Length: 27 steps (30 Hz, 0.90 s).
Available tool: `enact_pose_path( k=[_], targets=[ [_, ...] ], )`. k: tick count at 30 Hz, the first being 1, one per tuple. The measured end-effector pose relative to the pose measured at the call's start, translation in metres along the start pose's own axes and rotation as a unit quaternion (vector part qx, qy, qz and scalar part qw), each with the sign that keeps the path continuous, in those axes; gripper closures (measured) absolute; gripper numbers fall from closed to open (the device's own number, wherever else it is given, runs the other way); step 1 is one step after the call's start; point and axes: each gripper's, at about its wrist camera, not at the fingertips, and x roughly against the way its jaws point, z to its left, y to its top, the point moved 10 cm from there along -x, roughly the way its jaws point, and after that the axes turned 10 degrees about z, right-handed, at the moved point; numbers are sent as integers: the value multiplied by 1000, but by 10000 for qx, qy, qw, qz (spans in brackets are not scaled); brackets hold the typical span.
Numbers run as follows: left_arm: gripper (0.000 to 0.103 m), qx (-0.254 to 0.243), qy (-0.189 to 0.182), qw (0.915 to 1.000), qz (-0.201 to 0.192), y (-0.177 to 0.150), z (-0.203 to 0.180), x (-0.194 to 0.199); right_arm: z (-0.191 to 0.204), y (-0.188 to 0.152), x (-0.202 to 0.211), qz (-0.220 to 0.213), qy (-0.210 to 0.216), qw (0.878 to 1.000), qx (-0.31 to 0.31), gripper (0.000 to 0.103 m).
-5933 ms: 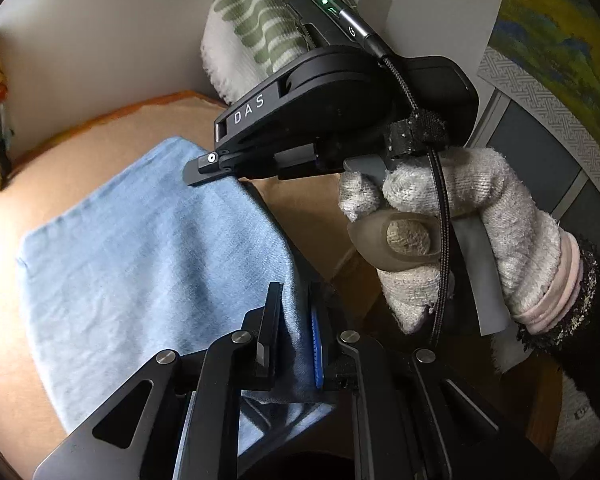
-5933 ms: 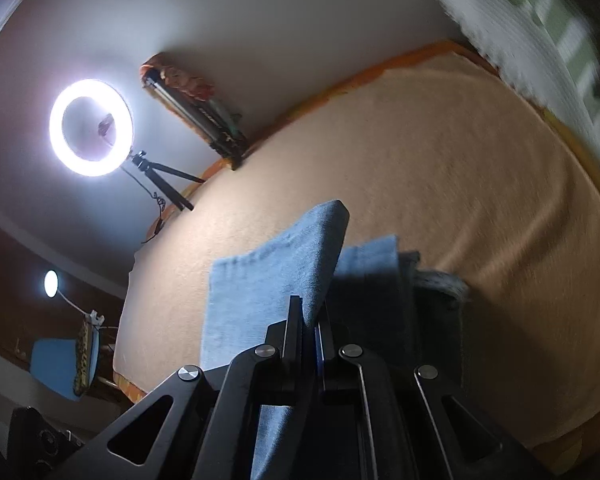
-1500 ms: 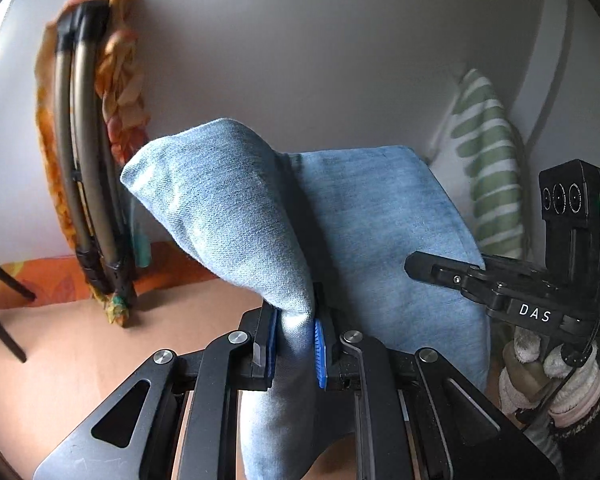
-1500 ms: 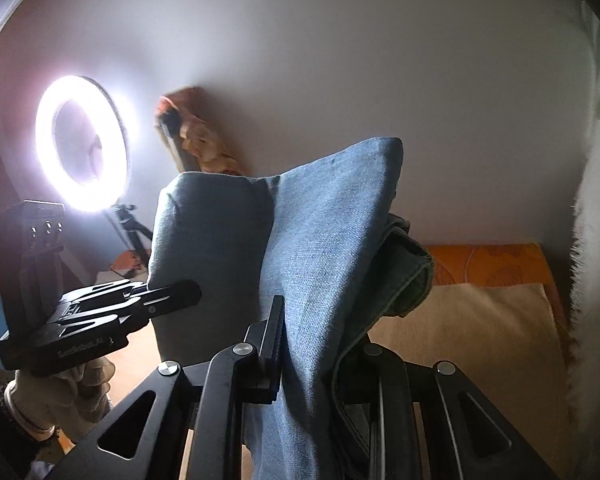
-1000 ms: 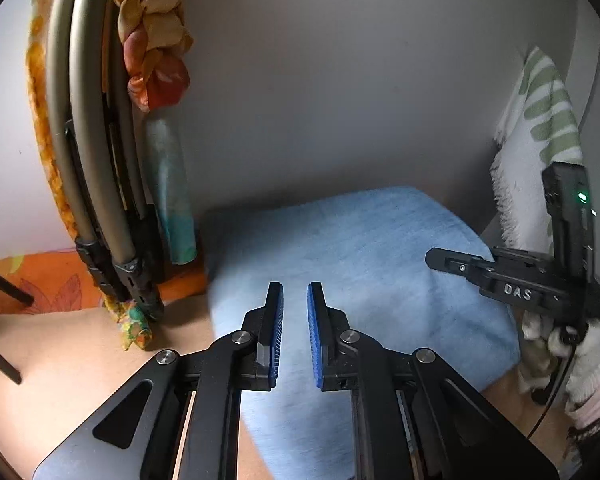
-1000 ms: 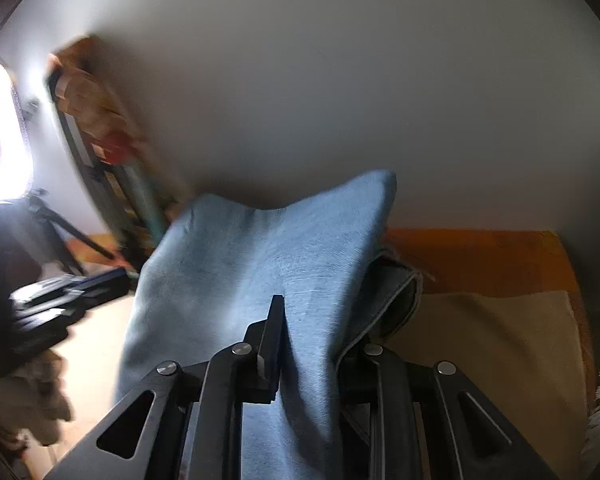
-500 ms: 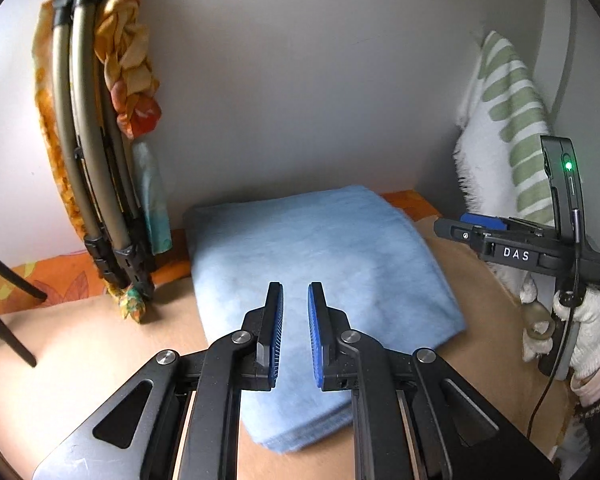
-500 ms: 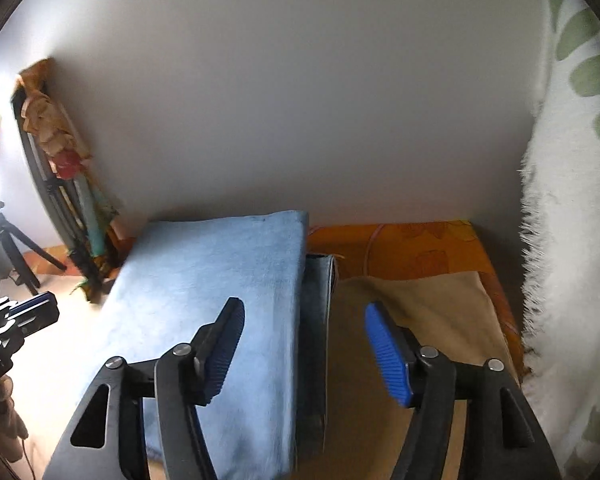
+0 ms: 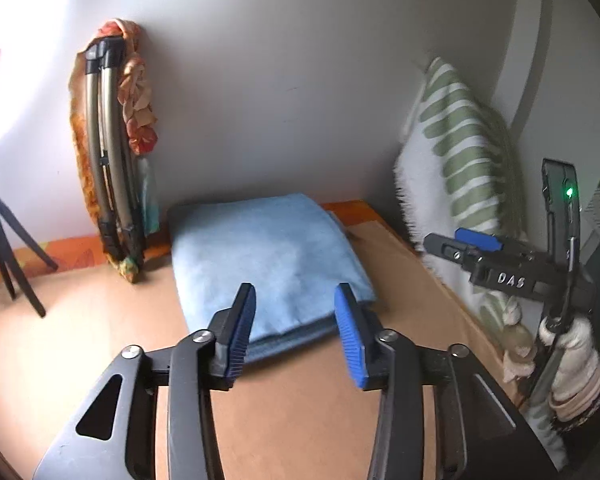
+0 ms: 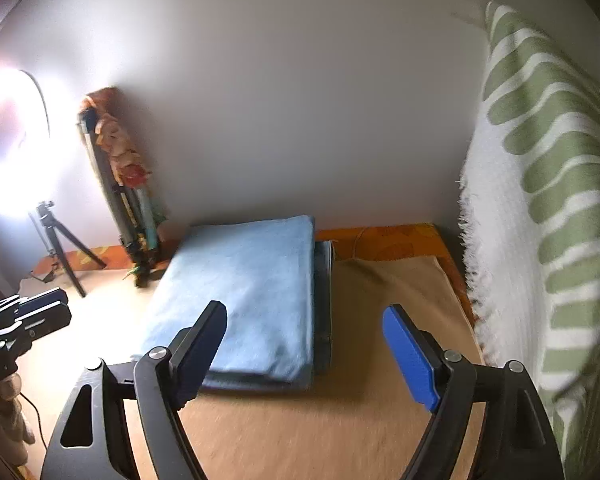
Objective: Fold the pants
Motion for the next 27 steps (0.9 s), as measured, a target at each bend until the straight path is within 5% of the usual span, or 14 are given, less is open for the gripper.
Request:
enact_pose_path(
  k=[9,27],
  targets=[
    [38,-82,-76,9998,-167,-40,-26,46,19,-51,61,-213,-82,9997,69,16],
    [23,-281,509,9965,-605,-110,-37,119,60,-129,146,-789,-636,9947,158,0]
  ],
)
